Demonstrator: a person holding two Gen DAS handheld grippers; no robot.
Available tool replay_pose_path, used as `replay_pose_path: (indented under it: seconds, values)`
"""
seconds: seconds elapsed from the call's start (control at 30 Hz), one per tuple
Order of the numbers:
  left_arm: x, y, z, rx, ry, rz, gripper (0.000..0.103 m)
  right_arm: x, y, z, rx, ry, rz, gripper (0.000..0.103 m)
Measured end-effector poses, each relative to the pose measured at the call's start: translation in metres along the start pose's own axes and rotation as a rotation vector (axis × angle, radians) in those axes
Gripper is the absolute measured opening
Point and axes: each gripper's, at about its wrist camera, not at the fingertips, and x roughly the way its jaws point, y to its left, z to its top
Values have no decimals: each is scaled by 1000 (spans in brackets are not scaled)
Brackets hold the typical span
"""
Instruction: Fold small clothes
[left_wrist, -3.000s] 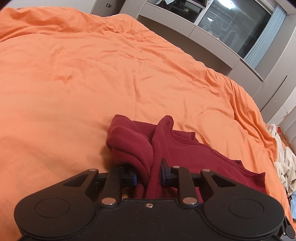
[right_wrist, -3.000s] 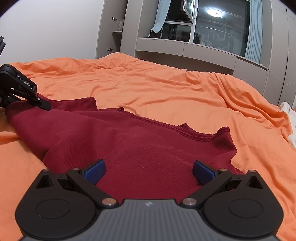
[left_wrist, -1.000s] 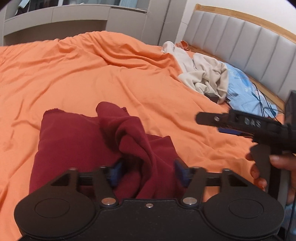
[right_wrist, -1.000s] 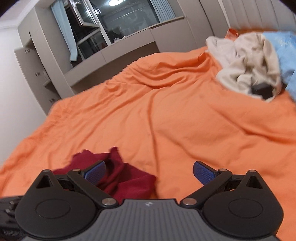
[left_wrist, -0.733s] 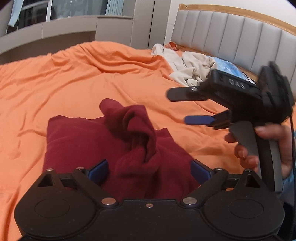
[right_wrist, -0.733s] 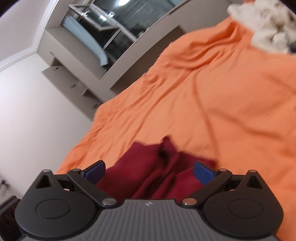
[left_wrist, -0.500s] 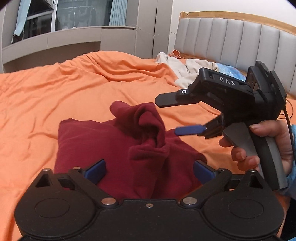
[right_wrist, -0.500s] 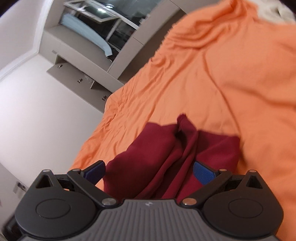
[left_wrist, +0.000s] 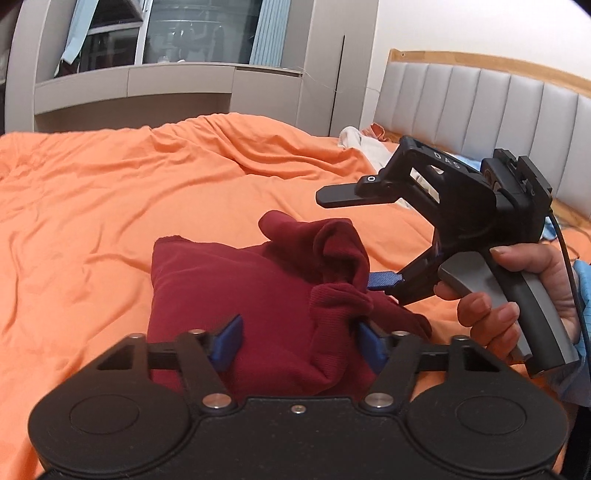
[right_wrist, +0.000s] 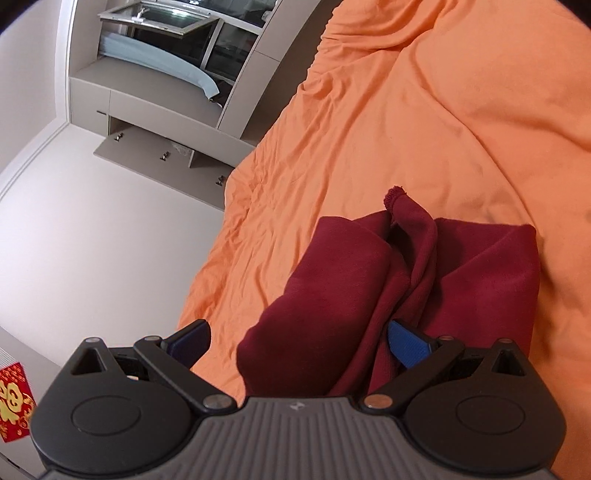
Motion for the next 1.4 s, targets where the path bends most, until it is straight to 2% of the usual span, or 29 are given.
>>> replay_pose_path:
  seconds: [0.13, 0.17, 0.23, 0.27, 0.4, 0.6, 0.7, 0.87, 0.97, 1.1, 1.2, 1.4]
  values:
    - [2, 6, -1, -50, -12, -48, 38, 6, 3, 4, 3, 13, -28, 103]
    - [2, 7, -2, -60, -12, -62, 36, 10, 3, 5, 4, 25, -45, 103]
    - [4, 6, -2, -66, -14, -83, 20, 20, 4, 8, -6, 48, -75, 103]
    - [5, 4, -2, -62, -15, -94, 17, 26, 6, 11, -20, 57, -90, 103]
    - [7, -5, -3, -15, -21, -91, 15, 41, 14, 20, -76, 40, -115, 103]
    - [10, -6, -4, -42, -20, -65, 15, 38, 12, 19, -74, -50, -46, 103]
    - [9, -12, -6, -25, -24, -53, 13, 35, 11, 21, -90, -86, -31, 98]
    - [8, -14, -8, -21, -24, -50, 12, 32, 21, 20, -179, -128, -15, 97]
    - [9, -14, -8, -26, -24, -48, 12, 39, 25, 24, -212, -108, -43, 99]
    - [12, -15, -9, -19, -18, -42, 10, 58, 11, 30, -166, -29, -95, 101]
    - [12, -16, -8, -12, -19, -39, 10, 57, 14, 32, -188, -58, -133, 101]
    - [14, -17, -9, -8, -15, -38, 10, 53, 24, 35, -216, -78, -78, 101]
